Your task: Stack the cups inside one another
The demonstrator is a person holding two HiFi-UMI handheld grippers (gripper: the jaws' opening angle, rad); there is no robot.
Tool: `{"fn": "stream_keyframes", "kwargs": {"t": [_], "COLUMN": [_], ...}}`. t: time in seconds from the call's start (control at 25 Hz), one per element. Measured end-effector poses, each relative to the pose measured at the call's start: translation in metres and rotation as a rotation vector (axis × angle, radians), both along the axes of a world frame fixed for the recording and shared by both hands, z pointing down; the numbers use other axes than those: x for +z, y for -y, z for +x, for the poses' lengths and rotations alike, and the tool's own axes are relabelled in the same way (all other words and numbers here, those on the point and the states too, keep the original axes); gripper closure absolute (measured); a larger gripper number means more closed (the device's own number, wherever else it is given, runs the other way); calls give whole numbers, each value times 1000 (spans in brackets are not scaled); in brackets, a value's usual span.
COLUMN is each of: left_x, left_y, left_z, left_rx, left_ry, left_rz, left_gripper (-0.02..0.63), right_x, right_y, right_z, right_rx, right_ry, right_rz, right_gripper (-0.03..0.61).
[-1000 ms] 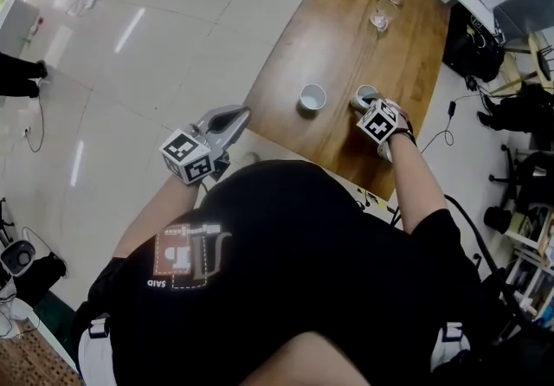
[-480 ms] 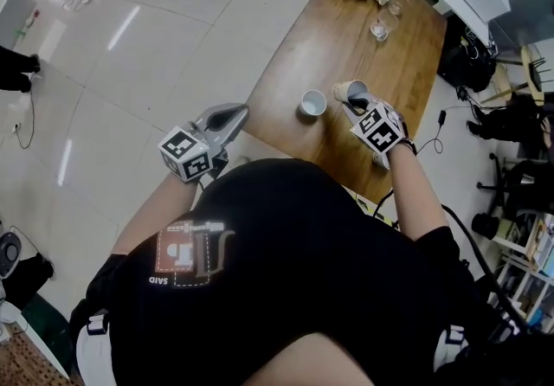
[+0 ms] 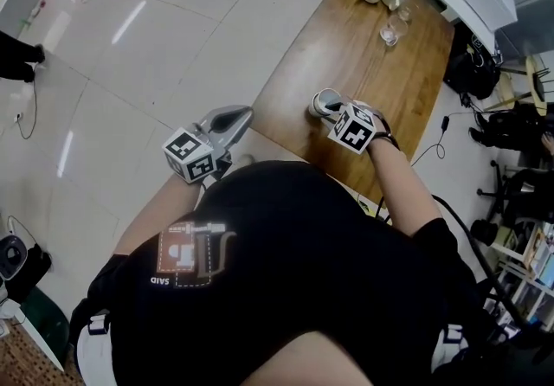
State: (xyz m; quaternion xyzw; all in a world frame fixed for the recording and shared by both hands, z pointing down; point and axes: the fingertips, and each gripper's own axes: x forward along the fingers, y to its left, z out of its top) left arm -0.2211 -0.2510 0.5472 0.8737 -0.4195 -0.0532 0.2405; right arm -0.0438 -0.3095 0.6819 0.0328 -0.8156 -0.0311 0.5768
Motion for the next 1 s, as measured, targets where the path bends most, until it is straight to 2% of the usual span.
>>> {"fn": "stream_keyframes", "kwargs": {"t": [0.08,0.16,0.28,0.44,0.6,0.68,0.76,0.88,1.0], "left_x": [2,1,-4,-5,-13,-17,-20,-20,-14], "left_y": [-3,-3,5,24,33,31,29,23,11], "left_z": [-7,-14,-20,-6,36,61,84,115,144], "left_rx": [5,18,72,188,264,278,271,255,278], "left_ry": [-6,-7,0,21,39,46,52,38,49], "left_rz": [-13,-24,-19,27,61,82,84,62,46], "left_gripper": [614,614,612,614,614,614,614,612,614], "right_x": [-3,-30,-92,-156,-174,-166,-150,-121,-94], "right_y": [-1,1,14,21,-3,-25,-49,-78,-96], "right_z": [-7,-12,3,79,179,222,247,271,280], "right_rx": [20,76,295,648,940,1035,1075,1126,1131], "right_ry": [27,108,341,680,918,983,1002,1026,997], "right_rz": [-2,24,66,126,191,189,171,142,99], "right_gripper": [394,383,389,445,481,500,514,565,565]}}
